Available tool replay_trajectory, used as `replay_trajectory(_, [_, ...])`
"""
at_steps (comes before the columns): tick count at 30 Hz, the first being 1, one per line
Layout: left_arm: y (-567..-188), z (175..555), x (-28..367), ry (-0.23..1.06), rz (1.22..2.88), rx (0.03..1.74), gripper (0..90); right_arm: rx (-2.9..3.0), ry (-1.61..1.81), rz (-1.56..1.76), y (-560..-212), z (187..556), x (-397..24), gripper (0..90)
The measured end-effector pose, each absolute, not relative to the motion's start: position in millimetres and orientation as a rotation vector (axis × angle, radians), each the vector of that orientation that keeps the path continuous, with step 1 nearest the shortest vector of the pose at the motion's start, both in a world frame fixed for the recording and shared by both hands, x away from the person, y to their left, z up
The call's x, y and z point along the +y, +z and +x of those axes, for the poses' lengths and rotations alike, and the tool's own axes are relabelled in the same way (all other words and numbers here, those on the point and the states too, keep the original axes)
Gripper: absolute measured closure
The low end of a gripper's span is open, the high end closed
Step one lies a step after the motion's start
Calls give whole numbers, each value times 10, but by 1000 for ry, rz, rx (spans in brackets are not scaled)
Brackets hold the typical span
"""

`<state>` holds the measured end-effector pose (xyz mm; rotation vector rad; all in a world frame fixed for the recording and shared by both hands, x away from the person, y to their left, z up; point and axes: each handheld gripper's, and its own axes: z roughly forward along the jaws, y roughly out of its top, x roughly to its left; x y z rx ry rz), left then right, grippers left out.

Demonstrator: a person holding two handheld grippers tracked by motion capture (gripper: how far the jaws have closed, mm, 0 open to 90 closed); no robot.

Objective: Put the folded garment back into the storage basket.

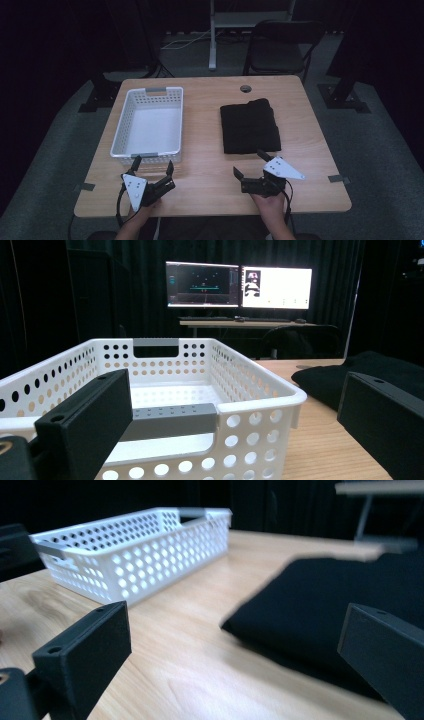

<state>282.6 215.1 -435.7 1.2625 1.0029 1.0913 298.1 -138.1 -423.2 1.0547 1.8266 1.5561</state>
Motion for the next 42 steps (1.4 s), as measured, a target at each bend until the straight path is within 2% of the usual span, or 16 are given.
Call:
replay_trajectory(17, [-4355,2837,2147,1084,1273,1006,24,1968,1411,1026,-4283,3033,-1232,8])
replay_trajectory(42, [-4352,2845,2140,1073,1290,997,24,2154,1450,1017,-4258,3077,-1120,25])
